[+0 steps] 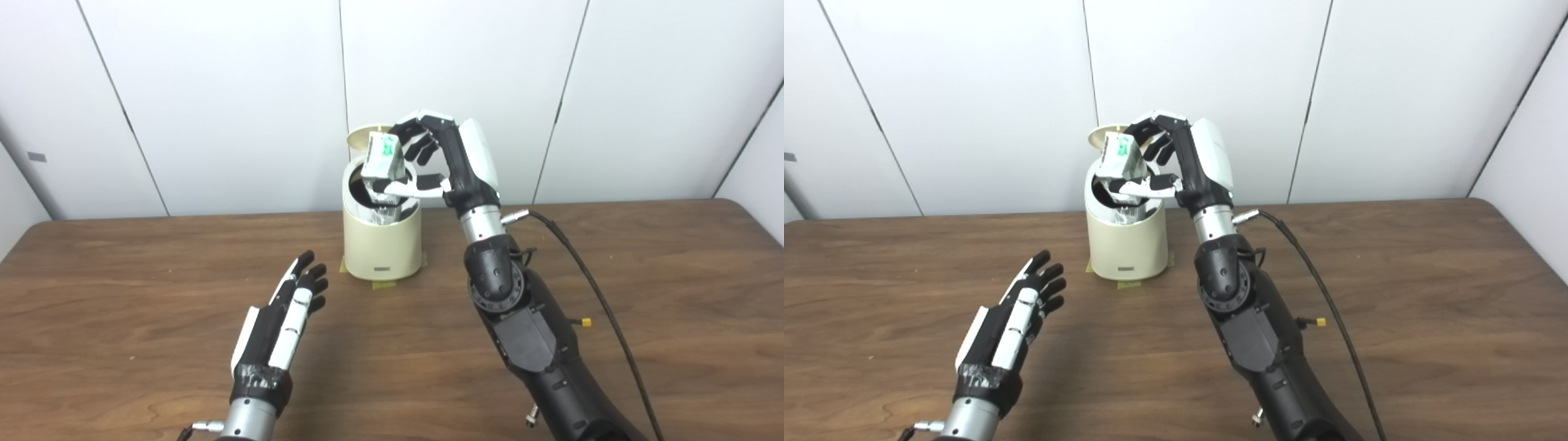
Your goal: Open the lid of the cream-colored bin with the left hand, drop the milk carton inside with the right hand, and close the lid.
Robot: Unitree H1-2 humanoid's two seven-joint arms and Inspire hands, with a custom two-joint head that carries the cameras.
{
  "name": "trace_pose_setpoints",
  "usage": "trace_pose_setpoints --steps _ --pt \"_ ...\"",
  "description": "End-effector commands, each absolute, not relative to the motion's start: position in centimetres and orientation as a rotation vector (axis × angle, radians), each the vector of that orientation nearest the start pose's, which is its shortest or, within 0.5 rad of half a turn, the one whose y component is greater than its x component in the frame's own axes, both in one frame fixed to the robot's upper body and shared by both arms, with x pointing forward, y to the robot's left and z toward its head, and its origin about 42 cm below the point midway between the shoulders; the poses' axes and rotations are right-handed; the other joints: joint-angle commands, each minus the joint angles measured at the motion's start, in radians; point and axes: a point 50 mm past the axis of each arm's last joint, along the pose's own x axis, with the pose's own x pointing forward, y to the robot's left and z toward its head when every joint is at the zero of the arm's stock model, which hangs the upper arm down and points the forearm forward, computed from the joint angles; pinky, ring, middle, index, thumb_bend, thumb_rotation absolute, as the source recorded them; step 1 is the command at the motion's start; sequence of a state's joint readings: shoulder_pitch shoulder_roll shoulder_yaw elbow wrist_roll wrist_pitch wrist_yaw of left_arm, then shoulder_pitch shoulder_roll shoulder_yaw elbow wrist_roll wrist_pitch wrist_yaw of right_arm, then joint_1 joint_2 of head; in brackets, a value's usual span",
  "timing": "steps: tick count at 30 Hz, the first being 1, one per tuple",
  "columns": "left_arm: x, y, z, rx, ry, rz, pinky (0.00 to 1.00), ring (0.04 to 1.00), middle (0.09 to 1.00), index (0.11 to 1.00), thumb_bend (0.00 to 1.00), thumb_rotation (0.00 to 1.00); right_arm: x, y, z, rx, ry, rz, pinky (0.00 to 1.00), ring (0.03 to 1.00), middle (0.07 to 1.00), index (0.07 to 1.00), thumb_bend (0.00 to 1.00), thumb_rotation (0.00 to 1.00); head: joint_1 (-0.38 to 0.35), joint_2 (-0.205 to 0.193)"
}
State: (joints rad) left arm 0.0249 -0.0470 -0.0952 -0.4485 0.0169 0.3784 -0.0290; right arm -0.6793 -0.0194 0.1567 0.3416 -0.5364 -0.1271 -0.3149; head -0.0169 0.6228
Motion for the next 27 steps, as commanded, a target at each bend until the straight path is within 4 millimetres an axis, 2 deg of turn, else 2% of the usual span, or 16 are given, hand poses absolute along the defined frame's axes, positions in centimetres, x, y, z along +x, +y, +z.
trace_pose_setpoints --steps 1,8,16,21,23,25,26,27 --pt "26.3 16.9 20.3 -0.05 -0.12 -0.11 0.89 0.907 0.924 0.969 0.49 0.82 46.3 -11.2 29.9 -0.522 -0.727 -0.067 0.34 0.415 0.505 0.482 0.5 0.0 -0.001 0.001" --pt "26.1 16.6 21.0 -0.066 -0.132 -0.109 0.89 0.913 0.93 0.977 0.47 0.8 47.0 -11.1 29.7 -0.53 -0.71 -0.069 0.35 0.417 0.501 0.478 0.5 0.0 0.003 0.002" --pt "25.9 16.3 21.3 -0.077 -0.143 -0.114 0.89 0.916 0.934 0.972 0.46 0.8 47.6 -11.1 29.2 -0.5 -0.7 -0.067 0.32 0.422 0.509 0.488 0.5 0.0 0.003 0.004" --pt "25.7 16.2 21.9 -0.08 -0.17 -0.126 0.91 0.925 0.951 0.971 0.45 0.8 47.7 -11.4 28.8 -0.527 -0.698 -0.075 0.37 0.427 0.516 0.496 0.5 0.0 0.003 0.004" --pt "25.7 16.2 22.0 -0.084 -0.172 -0.132 0.91 0.932 0.955 0.975 0.44 0.81 47.7 -11.4 28.7 -0.551 -0.677 -0.07 0.35 0.462 0.537 0.486 0.5 0.0 0.0 0.002" --pt "25.8 16.2 22.0 -0.086 -0.17 -0.131 0.92 0.938 0.957 0.98 0.44 0.82 47.6 -11.4 28.7 -0.589 -0.659 -0.059 0.51 0.635 0.668 0.493 0.52 0.1 -0.005 0.0" --pt "25.9 16.2 21.9 -0.085 -0.169 -0.129 0.92 0.937 0.955 0.98 0.43 0.82 47.5 -11.4 28.7 -0.602 -0.649 -0.052 0.6 0.715 0.747 0.615 0.81 0.06 -0.005 0.0" --pt "25.9 16.3 21.9 -0.083 -0.168 -0.126 0.92 0.936 0.954 0.98 0.43 0.82 47.5 -11.4 28.7 -0.608 -0.637 -0.044 0.64 0.748 0.777 0.656 0.9 0.07 -0.004 0.0"
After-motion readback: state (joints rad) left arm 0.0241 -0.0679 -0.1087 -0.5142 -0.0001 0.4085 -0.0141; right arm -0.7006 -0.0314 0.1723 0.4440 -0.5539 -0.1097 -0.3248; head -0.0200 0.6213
